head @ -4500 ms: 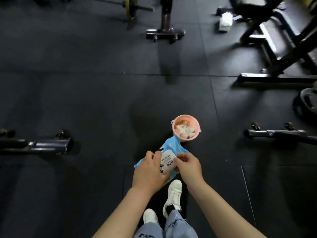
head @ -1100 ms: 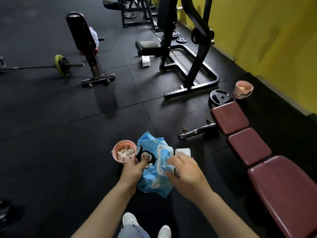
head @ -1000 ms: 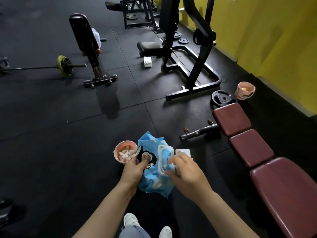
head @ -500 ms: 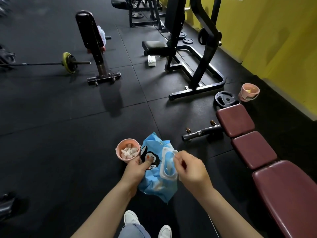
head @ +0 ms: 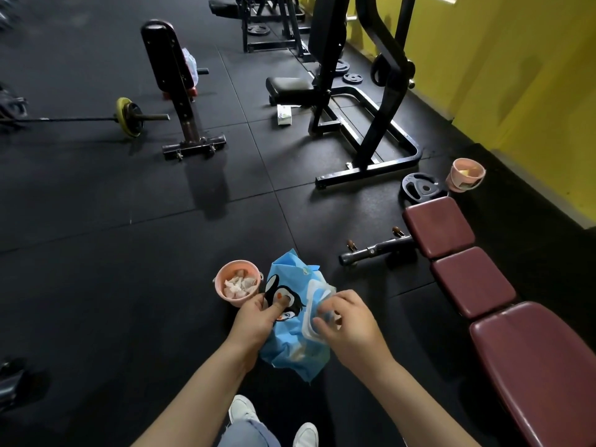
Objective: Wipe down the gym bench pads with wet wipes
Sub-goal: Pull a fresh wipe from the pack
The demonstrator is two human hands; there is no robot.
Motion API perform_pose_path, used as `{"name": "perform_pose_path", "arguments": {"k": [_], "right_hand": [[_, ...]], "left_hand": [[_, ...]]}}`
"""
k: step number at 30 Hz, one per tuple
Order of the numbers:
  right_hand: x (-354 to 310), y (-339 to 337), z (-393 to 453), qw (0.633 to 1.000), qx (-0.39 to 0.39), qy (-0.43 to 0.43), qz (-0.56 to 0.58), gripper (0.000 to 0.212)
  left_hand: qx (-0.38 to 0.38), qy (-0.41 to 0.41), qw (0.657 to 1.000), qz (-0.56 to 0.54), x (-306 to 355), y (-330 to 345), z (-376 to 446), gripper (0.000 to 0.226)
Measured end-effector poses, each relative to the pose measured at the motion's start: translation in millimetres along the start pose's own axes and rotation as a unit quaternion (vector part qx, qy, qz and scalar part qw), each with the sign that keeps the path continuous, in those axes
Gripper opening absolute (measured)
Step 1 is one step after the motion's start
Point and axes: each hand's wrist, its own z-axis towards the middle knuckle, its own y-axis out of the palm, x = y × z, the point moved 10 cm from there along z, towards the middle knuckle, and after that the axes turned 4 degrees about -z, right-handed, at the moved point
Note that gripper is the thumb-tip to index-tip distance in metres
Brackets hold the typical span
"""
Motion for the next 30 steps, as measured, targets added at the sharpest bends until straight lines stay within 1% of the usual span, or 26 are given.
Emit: {"name": "perform_pose_path", "arguments": {"k": [2,5,9,11,13,17,21,23,25,26,28,30], "right_hand": [[5,1,1,1.0,0.001,0.019,-0.006,0.004],[9,-3,1,0.999,0.001,0.042,0.016,0.009],[8,-4,2,0.999,-0.005,0.036,-0.004,0.016],[9,-7,3,0.999,0.005,0.034,0.012,0.018],[11,-11,4,0.998,0.013,0.045,0.043,0.015],[30,-1,6,0.985,-0.026,0.118,0.122,0.017],[40,1,7,0.947,-0.022,0.186,0.261,0.018],[35,-3,8,0.935,-0.015,0.181,0.303,0.017],[30,-7,12,0.942,-0.021,0.147,0.301,0.014],[28,-7,13,0.945,-0.032,0.127,0.301,0.015],[24,-7,15,0.946,-0.052,0.092,0.307,0.025],[19,-9,18,0.956,-0.055,0.063,0.281,0.024]], "left_hand": [[0.001,-0.001,1.0,0.01,-2,2,1,0.03],[-0.002,-0.007,1.0,0.019,-5,5,3,0.035],[0.002,-0.007,1.0,0.029,-5,8,5,0.034],[0.003,-0.011,0.999,0.032,-5,10,7,0.032],[0.006,-0.012,0.999,0.032,-5,11,8,0.031],[0.002,-0.017,1.0,0.014,-1,12,10,0.03],[0.009,-0.024,1.0,0.001,1,10,13,0.027],[0.019,-0.03,0.999,-0.008,0,8,13,0.025],[0.025,-0.034,0.999,-0.02,1,7,13,0.023],[0.025,-0.035,0.999,-0.026,2,6,13,0.021],[0.019,-0.036,0.999,-0.035,4,6,12,0.02],[0.013,-0.04,0.998,-0.041,5,6,13,0.022]]}}
